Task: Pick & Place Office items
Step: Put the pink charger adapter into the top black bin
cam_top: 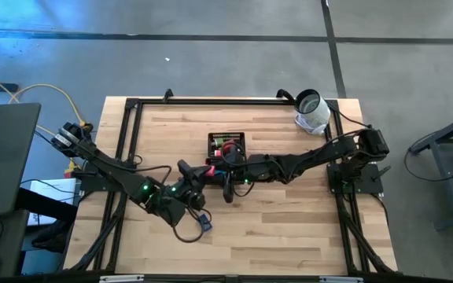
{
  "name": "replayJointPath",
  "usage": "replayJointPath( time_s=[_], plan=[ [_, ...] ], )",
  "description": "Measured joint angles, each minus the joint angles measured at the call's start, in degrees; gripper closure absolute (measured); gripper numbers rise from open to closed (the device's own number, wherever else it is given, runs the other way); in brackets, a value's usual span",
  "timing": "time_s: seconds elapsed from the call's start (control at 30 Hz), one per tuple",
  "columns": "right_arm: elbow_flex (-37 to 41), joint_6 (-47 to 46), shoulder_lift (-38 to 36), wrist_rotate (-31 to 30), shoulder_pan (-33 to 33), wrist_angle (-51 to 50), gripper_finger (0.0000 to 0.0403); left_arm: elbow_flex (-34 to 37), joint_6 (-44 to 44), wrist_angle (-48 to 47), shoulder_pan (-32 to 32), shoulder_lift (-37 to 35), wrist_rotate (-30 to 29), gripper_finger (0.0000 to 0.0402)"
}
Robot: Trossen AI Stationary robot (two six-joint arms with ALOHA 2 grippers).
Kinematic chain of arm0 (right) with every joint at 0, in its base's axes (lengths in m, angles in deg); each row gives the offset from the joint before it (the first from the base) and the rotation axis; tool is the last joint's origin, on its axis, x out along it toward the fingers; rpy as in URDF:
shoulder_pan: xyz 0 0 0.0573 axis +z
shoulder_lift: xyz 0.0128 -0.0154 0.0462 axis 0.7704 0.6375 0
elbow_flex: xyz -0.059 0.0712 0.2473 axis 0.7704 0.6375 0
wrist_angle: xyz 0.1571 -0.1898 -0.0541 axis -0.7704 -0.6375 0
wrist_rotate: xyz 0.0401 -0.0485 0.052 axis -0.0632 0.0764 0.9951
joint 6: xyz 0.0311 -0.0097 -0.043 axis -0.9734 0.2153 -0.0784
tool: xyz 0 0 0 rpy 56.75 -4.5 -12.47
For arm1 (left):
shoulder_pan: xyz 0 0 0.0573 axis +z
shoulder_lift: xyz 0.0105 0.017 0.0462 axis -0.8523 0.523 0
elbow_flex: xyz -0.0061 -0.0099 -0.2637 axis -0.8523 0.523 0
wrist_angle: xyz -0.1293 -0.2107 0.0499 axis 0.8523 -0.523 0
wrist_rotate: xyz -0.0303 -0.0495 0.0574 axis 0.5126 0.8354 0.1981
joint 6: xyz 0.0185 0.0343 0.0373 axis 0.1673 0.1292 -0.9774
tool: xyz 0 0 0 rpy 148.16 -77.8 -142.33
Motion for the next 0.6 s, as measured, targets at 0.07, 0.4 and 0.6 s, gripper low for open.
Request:
replayJointPath(
  time_s=[0.07,0.4,0.6],
  plan=[
    [0.0,0.06,0.0,0.02,0.02,0.04,0.0258,0.0,0.02,0.06,-0.25,0.0,0.02,0.0235],
    [0.0,0.17,0.0,-0.02,0.0,0.04,0.026,0.0,0.15,0.06,-0.43,0.0,0.04,0.0233],
    [0.0,0.74,0.0,-0.07,-0.04,0.25,0.026,0.0,-0.54,0.28,-0.45,0.02,-1.65,0.0233]
  ],
)
